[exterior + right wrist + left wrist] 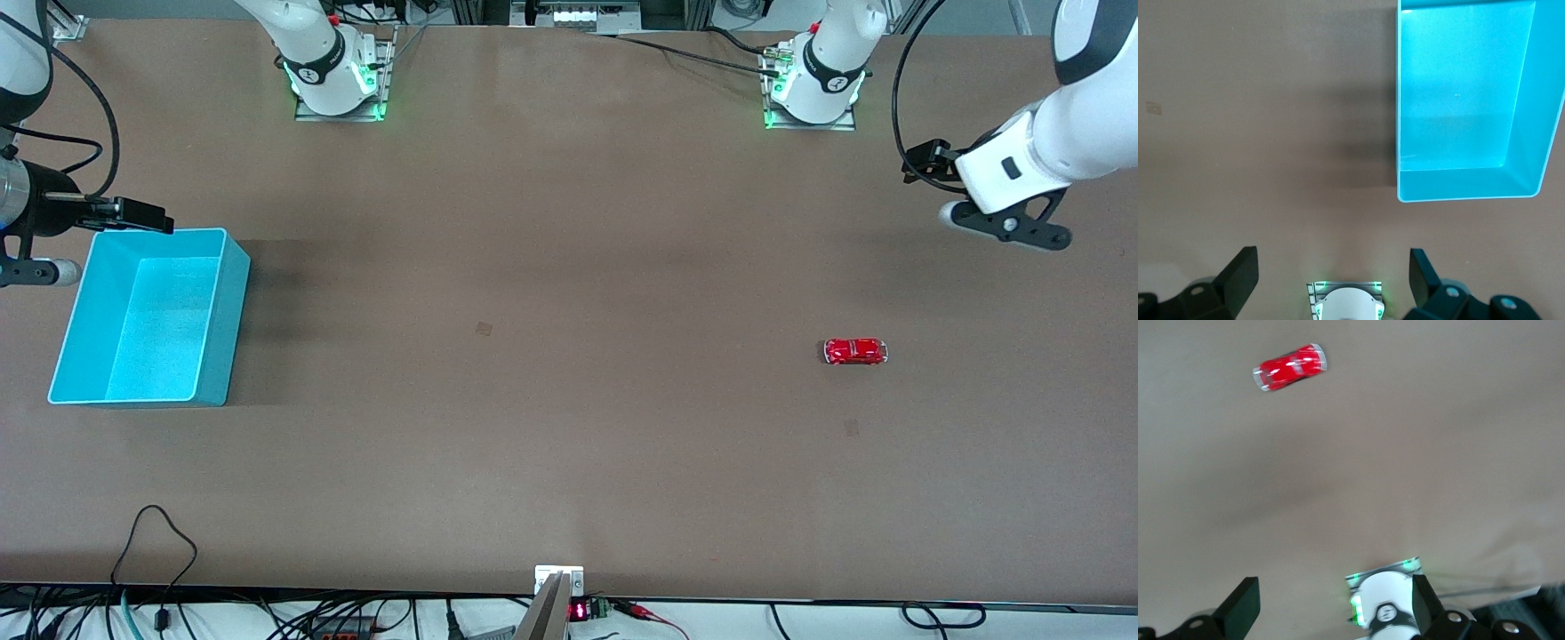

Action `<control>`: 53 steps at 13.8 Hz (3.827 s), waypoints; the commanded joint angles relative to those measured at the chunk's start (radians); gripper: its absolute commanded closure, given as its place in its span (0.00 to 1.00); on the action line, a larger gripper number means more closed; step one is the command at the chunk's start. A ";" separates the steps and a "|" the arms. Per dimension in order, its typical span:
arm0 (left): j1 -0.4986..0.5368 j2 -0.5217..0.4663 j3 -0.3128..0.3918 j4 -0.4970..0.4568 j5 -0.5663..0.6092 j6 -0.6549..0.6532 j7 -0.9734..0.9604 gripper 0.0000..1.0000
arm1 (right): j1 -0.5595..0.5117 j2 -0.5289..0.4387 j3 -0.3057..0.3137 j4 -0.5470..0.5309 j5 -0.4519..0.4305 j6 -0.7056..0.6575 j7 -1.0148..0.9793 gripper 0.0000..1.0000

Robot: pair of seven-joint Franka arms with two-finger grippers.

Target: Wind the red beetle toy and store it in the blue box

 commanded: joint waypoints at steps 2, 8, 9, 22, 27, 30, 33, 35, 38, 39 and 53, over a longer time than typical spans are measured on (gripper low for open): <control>0.030 0.114 0.001 -0.012 -0.008 0.121 0.381 0.00 | 0.003 -0.005 0.002 0.007 -0.015 -0.022 0.007 0.00; 0.055 0.191 0.002 -0.246 0.008 0.636 0.828 0.00 | 0.005 -0.003 0.002 0.004 -0.016 -0.028 0.007 0.00; 0.055 0.207 0.002 -0.277 0.027 0.709 0.867 0.00 | 0.003 -0.003 0.002 0.004 -0.016 -0.028 0.007 0.00; 0.110 0.445 0.002 -0.354 0.041 1.183 1.195 0.38 | -0.009 0.000 0.002 -0.002 -0.015 -0.043 0.012 0.00; 0.108 0.453 0.001 -0.354 0.041 1.181 1.197 0.82 | -0.020 0.003 -0.004 -0.003 -0.018 -0.046 0.000 0.00; 0.110 0.464 0.002 -0.354 0.040 1.172 1.195 0.83 | -0.020 0.003 -0.004 -0.003 -0.018 -0.048 -0.008 0.00; 0.165 0.473 0.002 -0.350 0.040 1.169 1.214 0.83 | -0.020 0.003 -0.004 -0.003 -0.018 -0.051 -0.008 0.00; 0.243 0.494 0.001 -0.339 0.041 1.170 1.278 0.83 | -0.021 0.006 -0.004 -0.003 -0.018 -0.052 -0.008 0.00; 0.326 0.505 0.005 -0.319 0.040 1.170 1.390 0.83 | -0.021 0.009 -0.004 -0.003 -0.018 -0.054 -0.008 0.00; 0.363 0.508 0.005 -0.317 0.040 1.170 1.422 0.82 | -0.021 0.009 -0.004 -0.003 -0.018 -0.054 -0.008 0.00; 0.401 0.416 -0.021 -0.190 0.031 0.853 1.338 0.00 | -0.021 0.009 -0.004 -0.003 -0.018 -0.054 -0.008 0.00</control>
